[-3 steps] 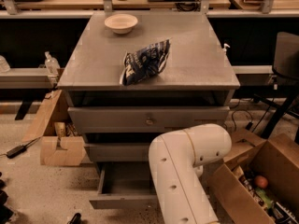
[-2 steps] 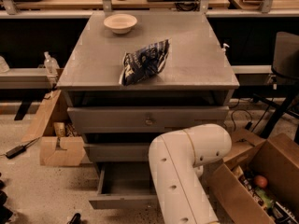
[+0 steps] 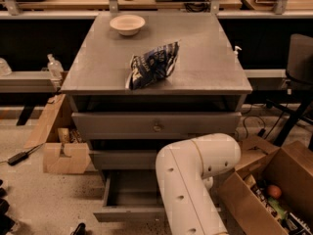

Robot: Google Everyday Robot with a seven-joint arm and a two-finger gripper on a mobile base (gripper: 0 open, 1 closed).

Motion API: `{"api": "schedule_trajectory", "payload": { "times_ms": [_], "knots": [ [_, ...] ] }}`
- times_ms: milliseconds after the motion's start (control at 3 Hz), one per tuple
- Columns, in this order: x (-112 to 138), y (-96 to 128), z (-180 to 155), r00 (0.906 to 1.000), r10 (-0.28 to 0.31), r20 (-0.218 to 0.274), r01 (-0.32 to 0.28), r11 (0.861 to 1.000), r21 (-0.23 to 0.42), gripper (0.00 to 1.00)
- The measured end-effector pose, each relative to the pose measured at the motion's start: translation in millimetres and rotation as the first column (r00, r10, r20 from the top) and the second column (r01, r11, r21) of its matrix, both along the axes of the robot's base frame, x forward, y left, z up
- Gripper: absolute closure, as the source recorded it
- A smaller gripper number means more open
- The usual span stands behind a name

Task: Open bottom drawer

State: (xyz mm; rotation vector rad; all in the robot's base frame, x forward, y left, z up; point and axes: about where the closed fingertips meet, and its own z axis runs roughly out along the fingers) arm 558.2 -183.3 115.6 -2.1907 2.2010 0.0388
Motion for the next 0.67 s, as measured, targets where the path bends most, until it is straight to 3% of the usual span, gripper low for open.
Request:
{"api": "schedule_trajectory", "payload": {
  "times_ms": [333,667],
  "knots": [
    [3.5,0.4,0.0,1.0,0.0,0.0,0.0,1.0,0.0,1.0],
    [-29.1,-8.4,6.8,0.9989,-0.031,-0.034,0.03,0.999,-0.016,1.0]
  ]
}}
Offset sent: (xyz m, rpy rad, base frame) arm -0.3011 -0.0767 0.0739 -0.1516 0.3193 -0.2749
